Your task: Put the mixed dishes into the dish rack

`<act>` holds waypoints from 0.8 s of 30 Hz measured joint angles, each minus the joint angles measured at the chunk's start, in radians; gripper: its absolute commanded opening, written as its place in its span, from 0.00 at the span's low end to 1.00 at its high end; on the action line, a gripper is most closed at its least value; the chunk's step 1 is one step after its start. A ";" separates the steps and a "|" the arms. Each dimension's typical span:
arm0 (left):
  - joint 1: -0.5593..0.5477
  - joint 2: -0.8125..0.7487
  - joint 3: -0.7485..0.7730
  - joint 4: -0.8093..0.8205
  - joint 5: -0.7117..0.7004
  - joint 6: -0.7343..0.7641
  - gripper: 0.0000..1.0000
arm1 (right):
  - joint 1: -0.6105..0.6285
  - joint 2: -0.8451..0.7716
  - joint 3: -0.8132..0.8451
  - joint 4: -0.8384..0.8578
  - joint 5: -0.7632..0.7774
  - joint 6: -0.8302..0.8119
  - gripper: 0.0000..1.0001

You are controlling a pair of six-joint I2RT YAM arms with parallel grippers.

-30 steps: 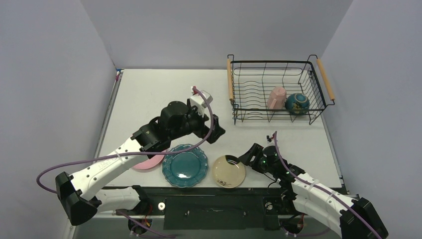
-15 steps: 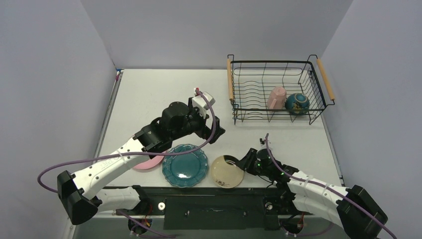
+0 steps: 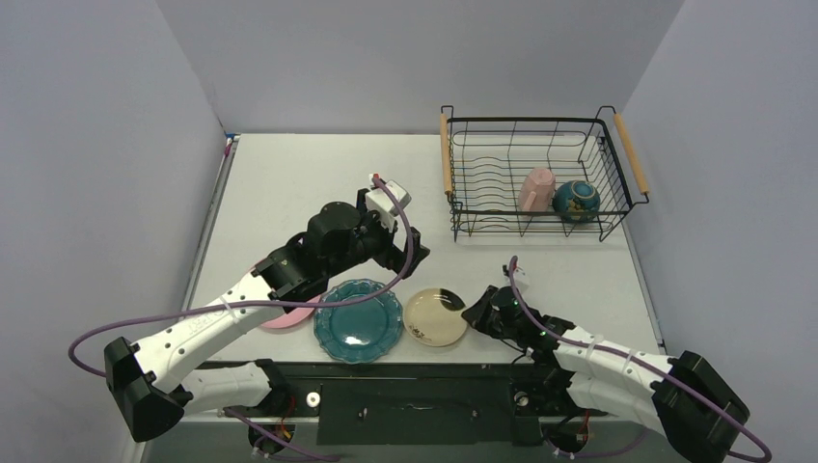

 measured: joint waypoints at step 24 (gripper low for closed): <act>0.006 0.071 -0.011 0.014 -0.010 -0.043 0.97 | -0.166 -0.525 0.226 -0.572 0.187 -0.071 0.00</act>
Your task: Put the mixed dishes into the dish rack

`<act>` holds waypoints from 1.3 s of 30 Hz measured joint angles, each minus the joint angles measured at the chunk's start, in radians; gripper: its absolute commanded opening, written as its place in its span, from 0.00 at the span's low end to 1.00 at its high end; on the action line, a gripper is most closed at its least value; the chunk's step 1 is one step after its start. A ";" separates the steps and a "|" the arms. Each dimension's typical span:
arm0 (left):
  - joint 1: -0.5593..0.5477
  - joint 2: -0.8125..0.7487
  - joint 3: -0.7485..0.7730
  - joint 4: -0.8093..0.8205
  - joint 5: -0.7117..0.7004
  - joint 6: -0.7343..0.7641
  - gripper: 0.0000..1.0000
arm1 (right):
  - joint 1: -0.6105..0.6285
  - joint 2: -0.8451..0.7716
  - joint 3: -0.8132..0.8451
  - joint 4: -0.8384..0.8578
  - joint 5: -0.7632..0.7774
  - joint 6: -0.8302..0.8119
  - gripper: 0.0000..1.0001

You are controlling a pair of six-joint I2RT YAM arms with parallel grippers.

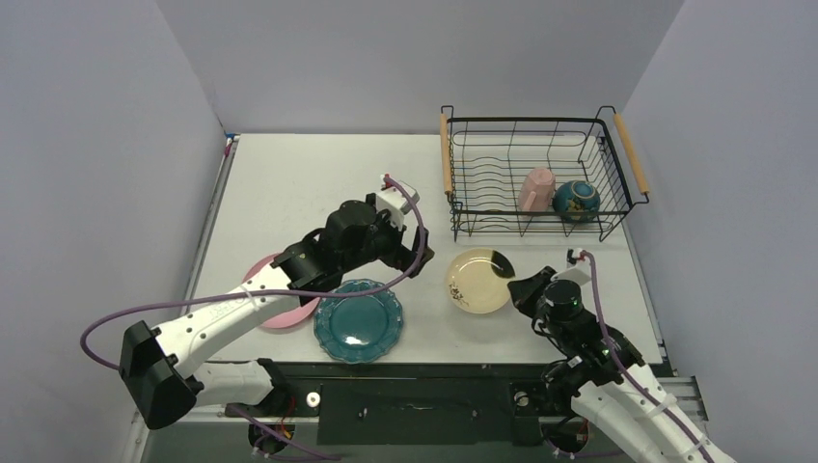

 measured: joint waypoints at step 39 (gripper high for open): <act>0.177 0.323 -0.072 0.444 0.741 -0.597 0.54 | -0.021 -0.085 0.198 -0.037 -0.096 -0.045 0.00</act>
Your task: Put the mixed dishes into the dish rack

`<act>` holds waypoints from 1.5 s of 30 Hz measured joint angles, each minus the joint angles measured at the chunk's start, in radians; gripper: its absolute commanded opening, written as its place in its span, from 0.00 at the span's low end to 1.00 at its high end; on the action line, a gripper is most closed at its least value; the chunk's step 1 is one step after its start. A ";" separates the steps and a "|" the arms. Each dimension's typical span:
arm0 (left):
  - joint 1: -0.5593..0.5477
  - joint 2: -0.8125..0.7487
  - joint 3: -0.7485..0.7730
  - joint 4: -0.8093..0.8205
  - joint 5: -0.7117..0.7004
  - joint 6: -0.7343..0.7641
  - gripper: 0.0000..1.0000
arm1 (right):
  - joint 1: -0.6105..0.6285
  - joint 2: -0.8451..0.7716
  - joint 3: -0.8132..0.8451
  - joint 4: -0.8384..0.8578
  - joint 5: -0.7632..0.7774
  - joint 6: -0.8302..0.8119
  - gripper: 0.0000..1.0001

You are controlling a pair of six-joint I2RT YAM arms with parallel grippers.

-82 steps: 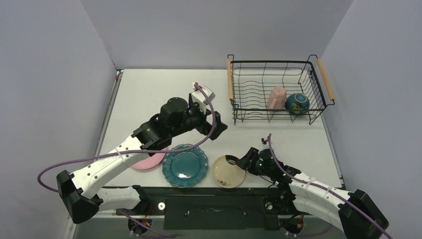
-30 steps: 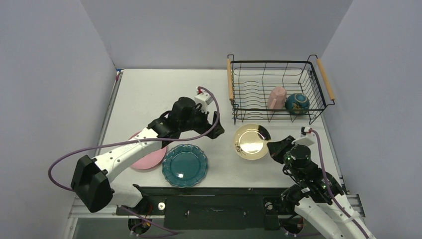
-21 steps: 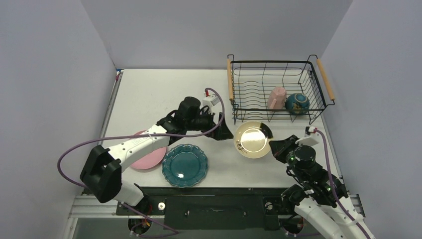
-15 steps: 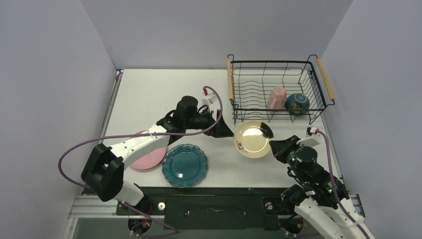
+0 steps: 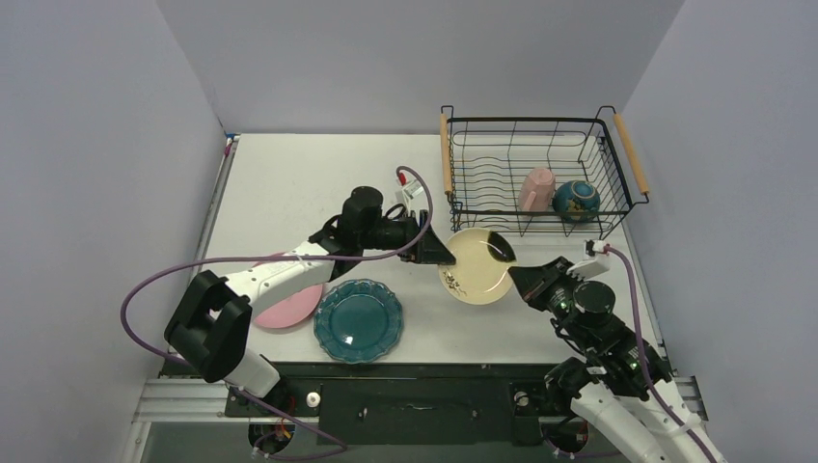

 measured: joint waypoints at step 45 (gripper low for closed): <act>-0.050 -0.356 -0.024 -0.258 -0.446 0.579 0.00 | 0.173 0.486 0.442 -0.174 0.010 -0.384 0.66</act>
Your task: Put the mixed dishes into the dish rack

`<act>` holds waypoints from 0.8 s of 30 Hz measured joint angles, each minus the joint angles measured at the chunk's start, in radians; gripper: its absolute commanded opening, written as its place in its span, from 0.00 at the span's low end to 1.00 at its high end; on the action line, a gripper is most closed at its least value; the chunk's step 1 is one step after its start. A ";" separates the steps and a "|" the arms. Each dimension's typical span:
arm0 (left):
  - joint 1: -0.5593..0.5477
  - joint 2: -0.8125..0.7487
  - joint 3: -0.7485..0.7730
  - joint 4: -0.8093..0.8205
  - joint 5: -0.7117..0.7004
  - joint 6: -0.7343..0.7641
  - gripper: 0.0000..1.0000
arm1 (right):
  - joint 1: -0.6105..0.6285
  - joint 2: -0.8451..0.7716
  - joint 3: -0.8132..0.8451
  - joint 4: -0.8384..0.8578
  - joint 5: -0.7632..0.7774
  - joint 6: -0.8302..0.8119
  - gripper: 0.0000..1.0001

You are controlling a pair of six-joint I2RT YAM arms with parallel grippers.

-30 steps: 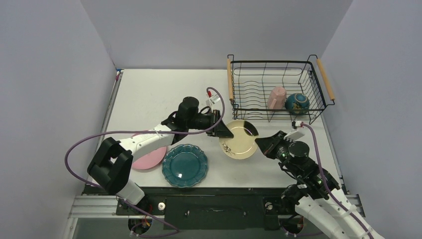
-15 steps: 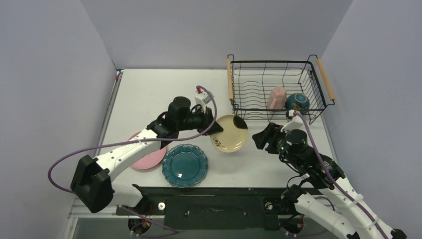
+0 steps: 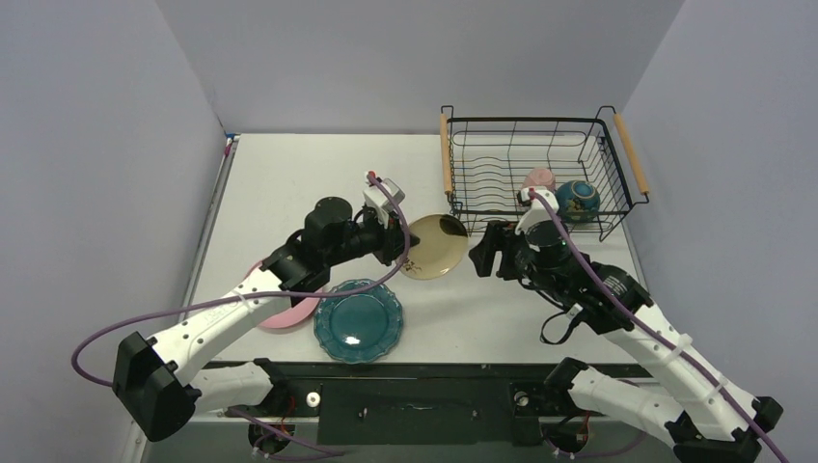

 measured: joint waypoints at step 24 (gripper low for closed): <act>-0.023 -0.046 -0.098 0.054 -0.251 0.133 0.00 | 0.135 0.067 -0.013 0.243 0.099 0.346 0.58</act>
